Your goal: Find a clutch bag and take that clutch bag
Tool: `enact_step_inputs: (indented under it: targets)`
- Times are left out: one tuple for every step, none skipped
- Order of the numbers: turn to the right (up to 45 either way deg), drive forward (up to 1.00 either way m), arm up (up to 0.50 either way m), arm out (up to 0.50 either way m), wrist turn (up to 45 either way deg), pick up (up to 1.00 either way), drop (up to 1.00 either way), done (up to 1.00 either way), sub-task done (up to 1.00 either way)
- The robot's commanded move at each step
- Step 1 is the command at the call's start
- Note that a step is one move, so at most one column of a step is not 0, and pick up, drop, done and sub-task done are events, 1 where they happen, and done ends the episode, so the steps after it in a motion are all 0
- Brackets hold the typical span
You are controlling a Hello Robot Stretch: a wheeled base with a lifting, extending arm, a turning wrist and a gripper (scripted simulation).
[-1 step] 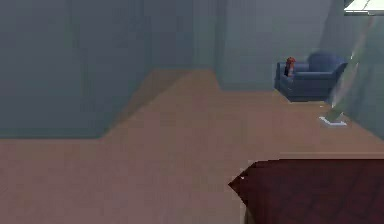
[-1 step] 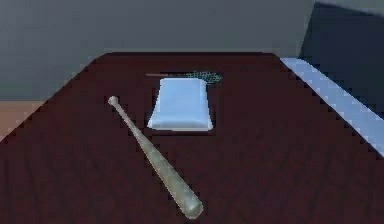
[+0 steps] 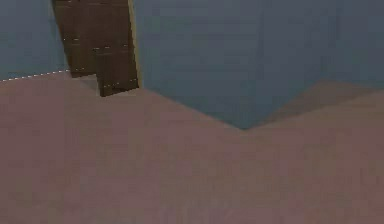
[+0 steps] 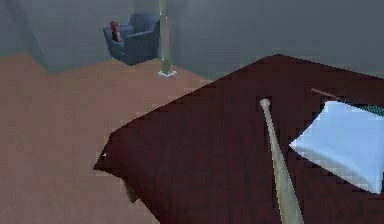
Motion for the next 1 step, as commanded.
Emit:
enact_step_inputs:
  targets:
    - [-42.0, 0.00, 0.00, 0.00, 0.0, 0.00, 0.00, 0.00, 0.00]
